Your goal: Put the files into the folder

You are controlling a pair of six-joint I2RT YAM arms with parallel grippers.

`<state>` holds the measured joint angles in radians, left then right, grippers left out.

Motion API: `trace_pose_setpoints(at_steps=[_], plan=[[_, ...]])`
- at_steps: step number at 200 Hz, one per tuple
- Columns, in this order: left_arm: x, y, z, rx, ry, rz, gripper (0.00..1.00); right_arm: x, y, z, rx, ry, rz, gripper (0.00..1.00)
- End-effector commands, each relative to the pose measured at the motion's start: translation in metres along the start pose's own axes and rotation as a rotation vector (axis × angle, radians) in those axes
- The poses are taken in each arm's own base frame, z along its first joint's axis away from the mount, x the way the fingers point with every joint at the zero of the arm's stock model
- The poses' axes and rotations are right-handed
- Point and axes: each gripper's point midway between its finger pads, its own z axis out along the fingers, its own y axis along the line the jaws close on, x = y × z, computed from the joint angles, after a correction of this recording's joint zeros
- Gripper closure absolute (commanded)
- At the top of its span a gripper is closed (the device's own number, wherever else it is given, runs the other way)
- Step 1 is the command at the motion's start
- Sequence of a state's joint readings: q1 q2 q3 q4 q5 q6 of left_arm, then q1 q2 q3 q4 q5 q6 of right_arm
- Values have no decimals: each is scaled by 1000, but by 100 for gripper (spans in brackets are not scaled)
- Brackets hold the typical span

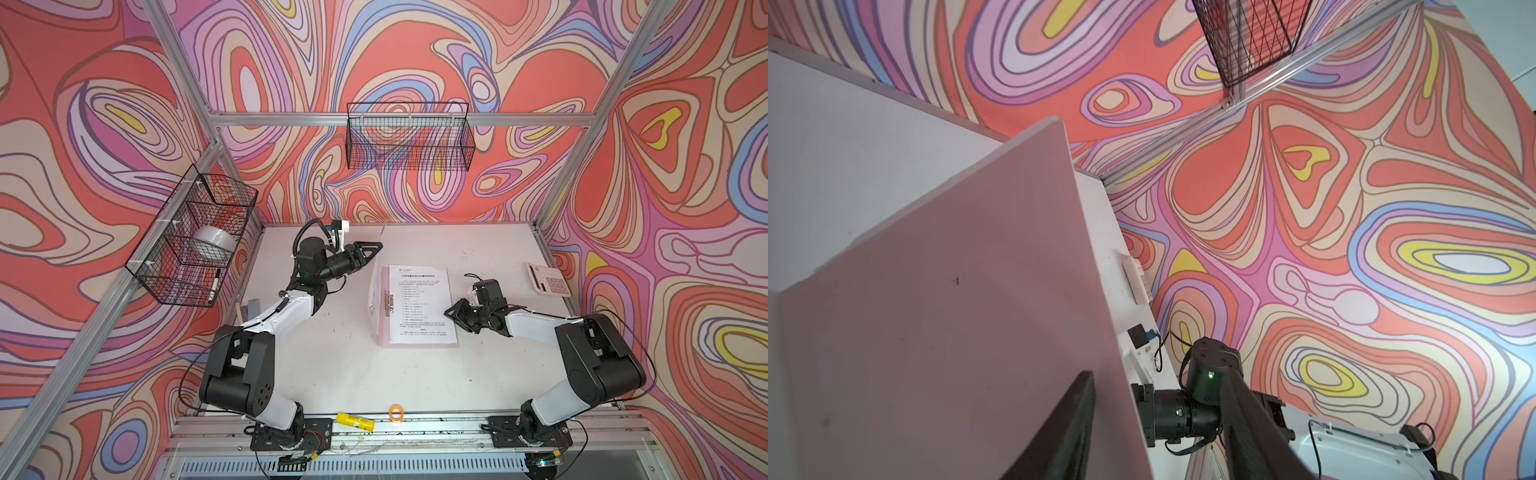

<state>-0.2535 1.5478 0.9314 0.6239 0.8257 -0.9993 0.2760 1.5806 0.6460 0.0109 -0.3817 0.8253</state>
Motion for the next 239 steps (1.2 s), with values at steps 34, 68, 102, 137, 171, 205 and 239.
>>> trace_pose_setpoints(at_steps=[34, 68, 102, 137, 171, 205, 239], plan=[[38, 4, 52, 22, 89, 18, 56, 27, -25, 2, 43, 69, 49, 62], [65, 19, 70, -55, 160, 53, 57, 26, -21, -5, 38, 54, 42, 62], [82, 30, 78, -96, 203, 65, 57, 22, -18, -9, 40, 43, 34, 62], [102, 48, 85, -191, 238, 113, 58, 13, -16, -22, 69, 2, 12, 62], [131, 67, 97, -312, 313, 190, 58, -7, -8, -48, 125, -89, -49, 62], [146, 86, 110, -322, 335, 153, 60, -23, -2, -69, 182, -150, -92, 61], [159, 116, 117, -403, 357, 169, 62, -40, 4, -86, 224, -214, -132, 61]])
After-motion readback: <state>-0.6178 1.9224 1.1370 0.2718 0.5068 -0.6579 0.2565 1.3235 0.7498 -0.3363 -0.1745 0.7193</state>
